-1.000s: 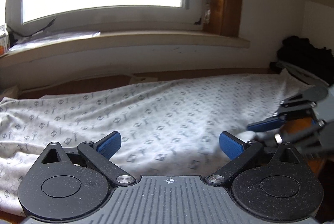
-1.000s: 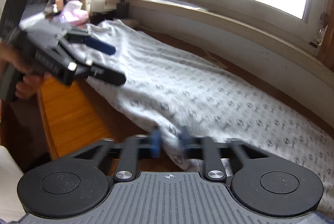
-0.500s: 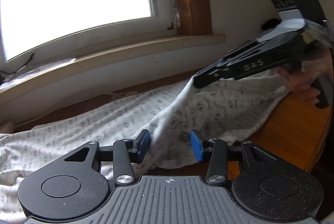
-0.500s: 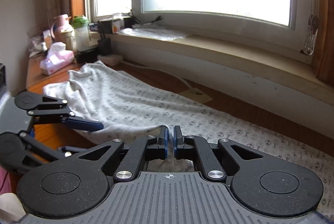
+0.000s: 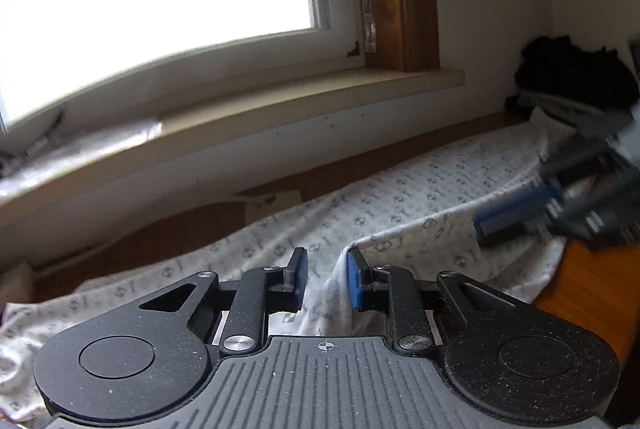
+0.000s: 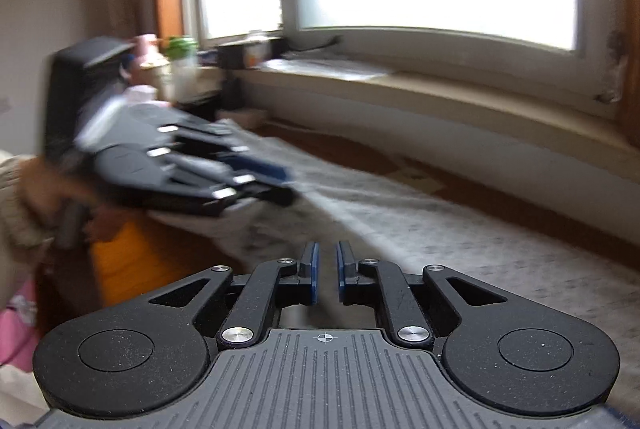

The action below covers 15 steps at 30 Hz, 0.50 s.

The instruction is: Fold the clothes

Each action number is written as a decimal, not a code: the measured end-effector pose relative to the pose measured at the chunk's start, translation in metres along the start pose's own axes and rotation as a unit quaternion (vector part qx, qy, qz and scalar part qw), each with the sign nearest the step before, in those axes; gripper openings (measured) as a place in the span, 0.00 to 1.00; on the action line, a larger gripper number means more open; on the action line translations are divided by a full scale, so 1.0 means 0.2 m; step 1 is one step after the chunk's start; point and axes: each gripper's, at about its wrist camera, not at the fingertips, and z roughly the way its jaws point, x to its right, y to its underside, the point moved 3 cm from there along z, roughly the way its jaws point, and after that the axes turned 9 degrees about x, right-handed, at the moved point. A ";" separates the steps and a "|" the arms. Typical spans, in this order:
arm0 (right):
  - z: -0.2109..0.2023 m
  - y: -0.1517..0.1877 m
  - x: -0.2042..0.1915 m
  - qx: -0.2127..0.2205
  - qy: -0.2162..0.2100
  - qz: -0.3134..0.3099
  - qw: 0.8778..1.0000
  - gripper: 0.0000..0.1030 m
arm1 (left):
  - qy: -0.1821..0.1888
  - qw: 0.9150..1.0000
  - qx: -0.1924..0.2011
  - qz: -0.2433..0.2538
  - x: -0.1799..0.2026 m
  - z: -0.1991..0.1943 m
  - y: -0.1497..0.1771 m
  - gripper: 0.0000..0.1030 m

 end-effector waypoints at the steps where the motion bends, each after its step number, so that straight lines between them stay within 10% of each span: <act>1: 0.02 0.01 -0.03 -0.007 -0.013 0.000 1.000 0.14 | -0.001 1.000 -0.008 0.002 -0.01 0.01 0.00 0.24; 15: 0.45 0.04 -0.18 -0.030 -0.030 -0.040 0.998 0.47 | -0.050 0.998 -0.024 -0.027 -0.12 -0.15 0.13 0.34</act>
